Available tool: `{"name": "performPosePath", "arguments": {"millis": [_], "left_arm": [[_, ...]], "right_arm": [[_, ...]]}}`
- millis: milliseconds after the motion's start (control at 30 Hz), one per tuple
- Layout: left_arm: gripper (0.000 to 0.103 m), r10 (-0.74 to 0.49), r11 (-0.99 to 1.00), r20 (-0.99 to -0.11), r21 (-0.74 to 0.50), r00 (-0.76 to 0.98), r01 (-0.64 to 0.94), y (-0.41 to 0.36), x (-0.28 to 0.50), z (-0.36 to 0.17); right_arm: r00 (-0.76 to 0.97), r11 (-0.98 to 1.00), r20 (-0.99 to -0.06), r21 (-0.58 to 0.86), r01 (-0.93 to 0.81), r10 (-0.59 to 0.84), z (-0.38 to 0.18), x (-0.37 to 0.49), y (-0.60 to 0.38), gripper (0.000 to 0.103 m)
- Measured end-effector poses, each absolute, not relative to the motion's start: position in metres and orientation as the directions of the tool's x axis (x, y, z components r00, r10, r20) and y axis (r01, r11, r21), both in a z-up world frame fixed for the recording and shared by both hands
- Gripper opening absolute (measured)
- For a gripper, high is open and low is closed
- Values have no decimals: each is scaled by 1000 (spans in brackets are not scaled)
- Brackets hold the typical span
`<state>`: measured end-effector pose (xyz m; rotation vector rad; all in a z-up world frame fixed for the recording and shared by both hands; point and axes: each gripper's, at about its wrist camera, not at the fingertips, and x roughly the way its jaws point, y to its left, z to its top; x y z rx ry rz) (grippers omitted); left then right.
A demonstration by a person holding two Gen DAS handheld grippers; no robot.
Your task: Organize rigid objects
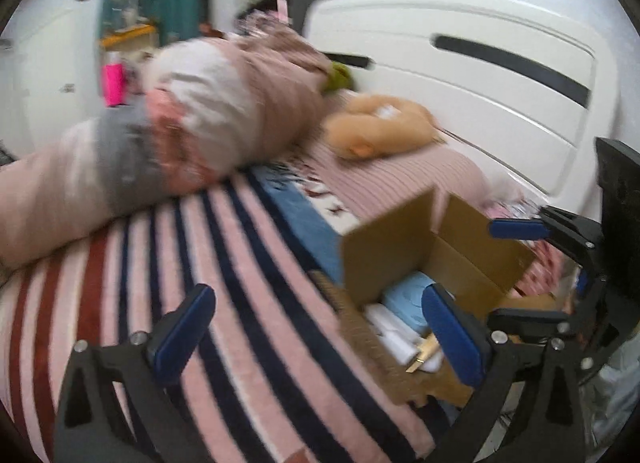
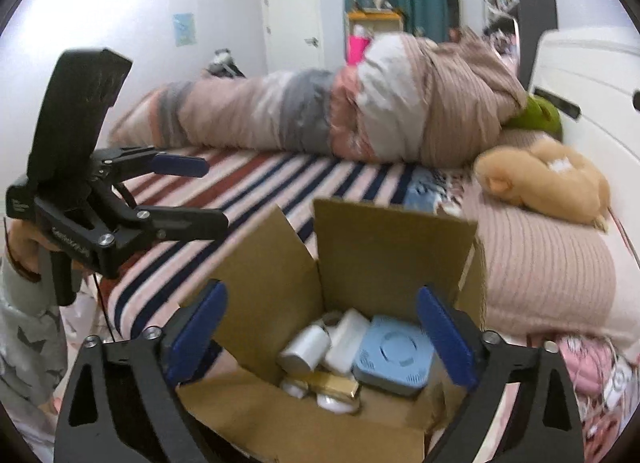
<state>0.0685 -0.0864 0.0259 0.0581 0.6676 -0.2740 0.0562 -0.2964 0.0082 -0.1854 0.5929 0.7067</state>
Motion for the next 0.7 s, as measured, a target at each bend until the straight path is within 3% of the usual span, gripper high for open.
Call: {"name": "performPosePath", "arguments": {"millis": [133,300,433,700], "left_arm": [[102,-146,988,-585,-44,798,149,-67,54,29],[102,-13,998,-522,-54,853,-18,-41,37,27],[102,-22,994,-528,-105,849,-40,-26,31,23],[102,-2,994,-535,-92,845,-57,-24,27,19]], "right_arm": [[594,707,-504,48,-705,627,19,52,-292,103],[564,654,-443,69,-754,697,28,49,-288,103],[559,645,-448,53,-763,698,26,49,-280,103],[555,646,-464,50,-761,690,16,48,-278,103]]}}
